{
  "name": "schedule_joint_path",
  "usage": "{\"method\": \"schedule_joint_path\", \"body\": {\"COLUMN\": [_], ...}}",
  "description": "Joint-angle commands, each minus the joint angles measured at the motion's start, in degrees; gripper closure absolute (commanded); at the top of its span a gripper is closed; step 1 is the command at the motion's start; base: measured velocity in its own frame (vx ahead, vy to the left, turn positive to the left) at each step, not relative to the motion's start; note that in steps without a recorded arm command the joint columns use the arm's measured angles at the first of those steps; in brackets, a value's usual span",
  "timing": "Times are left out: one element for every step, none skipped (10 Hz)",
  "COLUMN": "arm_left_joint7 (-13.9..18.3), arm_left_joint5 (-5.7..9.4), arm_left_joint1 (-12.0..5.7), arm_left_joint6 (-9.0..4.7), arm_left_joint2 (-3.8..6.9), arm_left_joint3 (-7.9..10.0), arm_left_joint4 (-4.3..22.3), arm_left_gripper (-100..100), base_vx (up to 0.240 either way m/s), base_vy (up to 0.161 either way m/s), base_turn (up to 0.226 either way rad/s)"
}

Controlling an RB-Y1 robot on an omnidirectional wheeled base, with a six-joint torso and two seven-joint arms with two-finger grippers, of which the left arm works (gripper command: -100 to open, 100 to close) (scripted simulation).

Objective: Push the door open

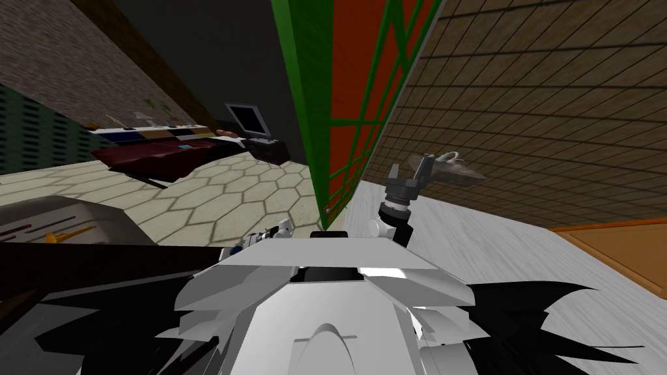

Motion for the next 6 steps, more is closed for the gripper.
{"method": "schedule_joint_path", "body": {"arm_left_joint7": [-1.4,-1.6,-1.7,-1.7,-1.8,-1.8], "arm_left_joint5": [0.24,1.22,1.67,1.67,2.12,2.12], "arm_left_joint1": [1.8,1.64,1.57,1.57,1.5,1.5], "arm_left_joint6": [-0.34,-1.46,-1.99,-1.99,-2.52,-2.52], "arm_left_joint2": [-1.04,-1.33,-1.49,-1.49,-1.64,-1.64], "arm_left_joint3": [0.38,1.42,1.91,1.91,2.4,2.4], "arm_left_joint4": [-2.7,-2.4,-2.3,-2.3,-2.2,-2.4], "arm_left_gripper": [100,100,100,100,100,100], "base_vx": [-0.003,0.005,-0.002,-0.007,0.002,0.007], "base_vy": [0.03,0.042,0.061,0.063,0.095,0.103], "base_turn": [-0.024,0.013,0.052,-0.065,-0.137,-0.12]}}
